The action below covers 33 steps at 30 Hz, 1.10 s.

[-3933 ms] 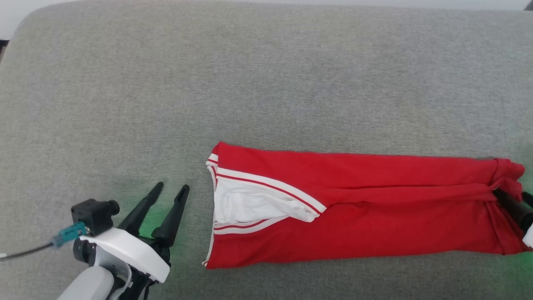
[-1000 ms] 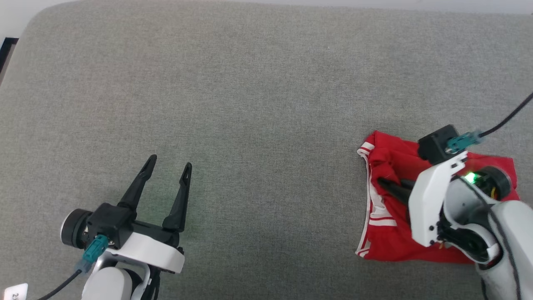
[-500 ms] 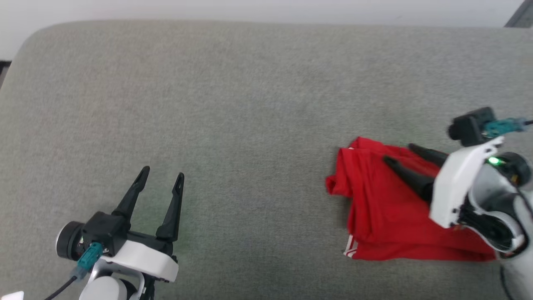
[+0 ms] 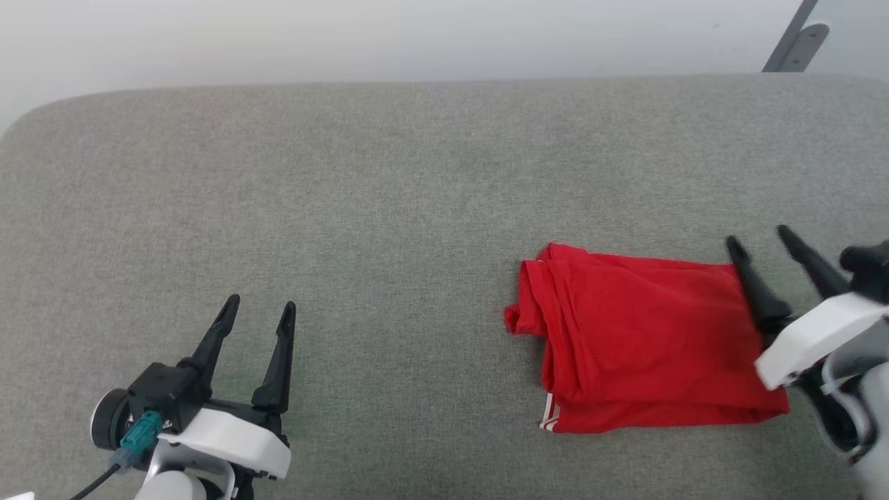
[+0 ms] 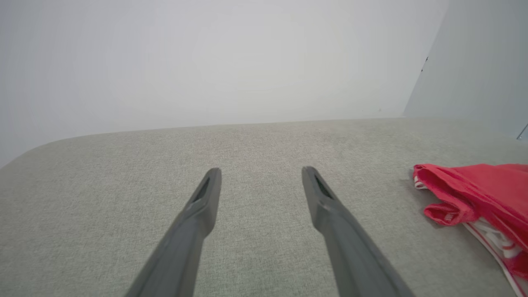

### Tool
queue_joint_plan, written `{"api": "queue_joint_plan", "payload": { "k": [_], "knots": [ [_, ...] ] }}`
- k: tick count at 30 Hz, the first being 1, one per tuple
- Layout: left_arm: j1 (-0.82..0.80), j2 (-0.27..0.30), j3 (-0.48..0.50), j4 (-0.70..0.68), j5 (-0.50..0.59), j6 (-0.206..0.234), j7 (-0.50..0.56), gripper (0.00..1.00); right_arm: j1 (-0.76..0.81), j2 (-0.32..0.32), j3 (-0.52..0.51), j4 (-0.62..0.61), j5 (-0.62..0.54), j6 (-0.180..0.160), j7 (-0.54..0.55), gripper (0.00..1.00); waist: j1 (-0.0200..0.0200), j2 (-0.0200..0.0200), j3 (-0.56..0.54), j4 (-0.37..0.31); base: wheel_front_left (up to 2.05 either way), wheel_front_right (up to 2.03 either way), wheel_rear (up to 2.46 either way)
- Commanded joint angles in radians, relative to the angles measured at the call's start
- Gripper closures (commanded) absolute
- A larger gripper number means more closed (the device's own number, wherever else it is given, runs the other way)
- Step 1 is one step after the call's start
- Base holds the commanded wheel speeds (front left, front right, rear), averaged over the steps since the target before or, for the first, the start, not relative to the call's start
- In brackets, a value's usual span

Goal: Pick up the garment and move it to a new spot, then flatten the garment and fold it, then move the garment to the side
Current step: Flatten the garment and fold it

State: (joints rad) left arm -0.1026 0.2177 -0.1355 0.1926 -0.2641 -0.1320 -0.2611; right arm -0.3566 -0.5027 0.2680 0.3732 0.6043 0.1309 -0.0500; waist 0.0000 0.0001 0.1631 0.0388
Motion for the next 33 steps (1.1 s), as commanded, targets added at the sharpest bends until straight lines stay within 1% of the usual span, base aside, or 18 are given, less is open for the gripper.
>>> {"api": "queue_joint_plan", "payload": {
  "k": [1,4,8,12,17,18,20,27,33],
  "knots": [
    [0.009,-0.001,0.005,0.003,-0.010,0.003,-0.005,0.00,0.008,0.018,0.012,0.000,-0.001,0.000,-0.028,0.00,0.0000,-0.0001,-0.008,-0.006,0.00,0.00,0.00],
    [0.023,-0.002,0.010,0.006,-0.005,0.003,-0.005,0.00,0.020,0.022,0.038,0.038,-0.014,-0.001,-0.145,0.00,0.0000,-0.0001,-0.021,-0.016,0.00,0.00,0.00],
    [0.045,-0.007,0.030,-0.001,-0.003,0.003,-0.005,0.00,0.041,0.045,0.026,0.051,-0.052,0.000,-0.207,0.00,0.0000,-0.0001,-0.040,-0.024,0.00,0.00,0.00],
    [0.070,-0.016,0.054,-0.016,0.006,0.003,-0.005,0.00,0.091,0.077,-0.038,0.003,-0.099,0.000,-0.216,0.00,0.0000,-0.0001,-0.059,-0.029,0.00,0.00,0.00],
    [0.104,-0.022,0.071,-0.036,0.011,0.003,-0.005,0.00,0.198,0.142,-0.167,-0.103,-0.147,0.000,-0.215,0.00,0.0000,-0.0001,-0.078,-0.026,0.00,0.00,0.00],
    [0.117,-0.023,0.080,-0.054,0.018,0.003,-0.005,0.00,0.243,0.164,-0.204,-0.138,-0.166,0.000,-0.216,0.00,0.0000,-0.0001,-0.084,-0.023,0.00,0.00,0.00],
    [0.134,-0.025,0.086,-0.072,0.021,0.003,-0.005,0.00,0.289,0.183,-0.237,-0.171,-0.182,0.000,-0.216,0.00,0.0000,-0.0001,-0.086,-0.021,0.00,0.00,0.00],
    [0.191,-0.021,0.110,-0.131,0.033,0.003,-0.005,0.00,0.413,0.226,-0.311,-0.267,-0.205,0.000,-0.216,0.00,0.0000,-0.0001,-0.087,-0.014,0.00,0.00,0.00],
    [0.237,-0.033,0.128,-0.170,0.047,0.003,-0.005,0.00,0.465,0.249,-0.345,-0.312,-0.217,0.000,-0.216,0.00,0.0000,-0.0001,-0.086,-0.021,0.00,0.00,0.00]
  ]
}}
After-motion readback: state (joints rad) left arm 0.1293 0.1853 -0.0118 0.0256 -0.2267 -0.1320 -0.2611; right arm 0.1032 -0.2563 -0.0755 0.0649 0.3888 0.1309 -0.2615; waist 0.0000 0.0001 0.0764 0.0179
